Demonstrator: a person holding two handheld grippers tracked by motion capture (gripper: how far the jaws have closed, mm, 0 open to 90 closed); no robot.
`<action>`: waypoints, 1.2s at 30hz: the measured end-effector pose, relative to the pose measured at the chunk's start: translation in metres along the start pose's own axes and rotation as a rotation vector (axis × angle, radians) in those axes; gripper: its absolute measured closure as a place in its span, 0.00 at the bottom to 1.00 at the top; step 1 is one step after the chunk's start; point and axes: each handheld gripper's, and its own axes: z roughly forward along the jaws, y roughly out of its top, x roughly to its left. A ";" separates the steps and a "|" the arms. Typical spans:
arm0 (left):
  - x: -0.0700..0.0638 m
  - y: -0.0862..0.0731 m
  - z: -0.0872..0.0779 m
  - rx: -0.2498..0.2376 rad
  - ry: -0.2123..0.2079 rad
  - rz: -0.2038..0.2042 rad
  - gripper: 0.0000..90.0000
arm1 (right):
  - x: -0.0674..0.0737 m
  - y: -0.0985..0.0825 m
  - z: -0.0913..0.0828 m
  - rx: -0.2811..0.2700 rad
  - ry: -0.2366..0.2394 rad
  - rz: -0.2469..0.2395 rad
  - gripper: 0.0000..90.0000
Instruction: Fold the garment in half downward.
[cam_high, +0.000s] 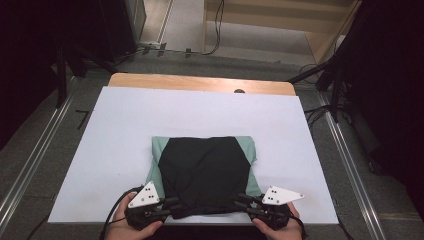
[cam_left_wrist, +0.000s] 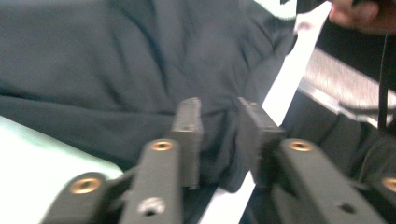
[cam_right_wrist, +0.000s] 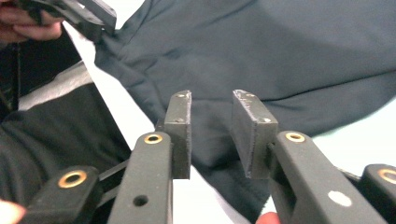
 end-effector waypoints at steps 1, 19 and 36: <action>0.001 0.001 -0.002 -0.018 -0.002 -0.005 0.71 | -0.001 0.000 -0.001 -0.007 -0.008 0.001 0.70; 0.027 0.000 -0.031 -0.196 0.066 -0.064 0.36 | -0.032 0.001 -0.030 -0.143 -0.226 0.087 0.24; 0.047 -0.003 -0.047 -0.226 0.149 -0.086 0.11 | -0.056 -0.007 -0.056 -0.215 -0.316 0.116 0.00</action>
